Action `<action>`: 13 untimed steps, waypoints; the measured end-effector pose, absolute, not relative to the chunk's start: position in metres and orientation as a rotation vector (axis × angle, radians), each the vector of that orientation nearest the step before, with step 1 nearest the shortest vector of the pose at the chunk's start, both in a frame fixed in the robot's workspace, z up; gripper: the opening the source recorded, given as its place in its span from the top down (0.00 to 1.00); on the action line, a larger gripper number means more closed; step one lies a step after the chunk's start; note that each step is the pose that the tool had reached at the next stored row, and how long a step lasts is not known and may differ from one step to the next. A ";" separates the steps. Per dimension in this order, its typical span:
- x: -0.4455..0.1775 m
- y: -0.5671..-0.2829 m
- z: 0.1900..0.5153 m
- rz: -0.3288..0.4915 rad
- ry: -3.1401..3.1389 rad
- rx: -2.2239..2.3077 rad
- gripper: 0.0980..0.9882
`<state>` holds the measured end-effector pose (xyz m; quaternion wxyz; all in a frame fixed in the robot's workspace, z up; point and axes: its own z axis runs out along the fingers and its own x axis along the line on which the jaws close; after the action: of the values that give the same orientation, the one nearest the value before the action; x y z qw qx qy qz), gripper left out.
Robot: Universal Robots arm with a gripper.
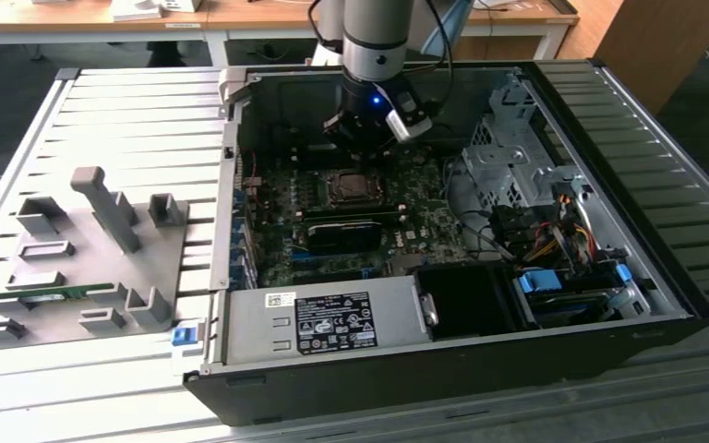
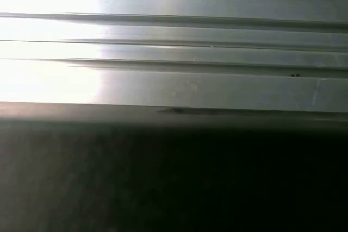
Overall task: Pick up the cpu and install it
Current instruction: 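Install the first cpu locking lever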
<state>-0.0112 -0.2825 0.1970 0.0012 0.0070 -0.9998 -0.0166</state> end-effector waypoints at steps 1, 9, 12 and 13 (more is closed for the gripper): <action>-0.011 -0.282 0.197 -0.058 -3.139 0.022 0.99; -0.011 -0.282 0.203 -0.064 -3.138 0.022 0.99; -0.011 -0.284 0.203 -0.064 -3.138 0.022 0.99; -0.011 -0.284 0.203 -0.064 -3.138 0.022 0.99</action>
<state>-0.0112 -0.2843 0.2029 0.0012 0.0070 -0.9998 -0.0204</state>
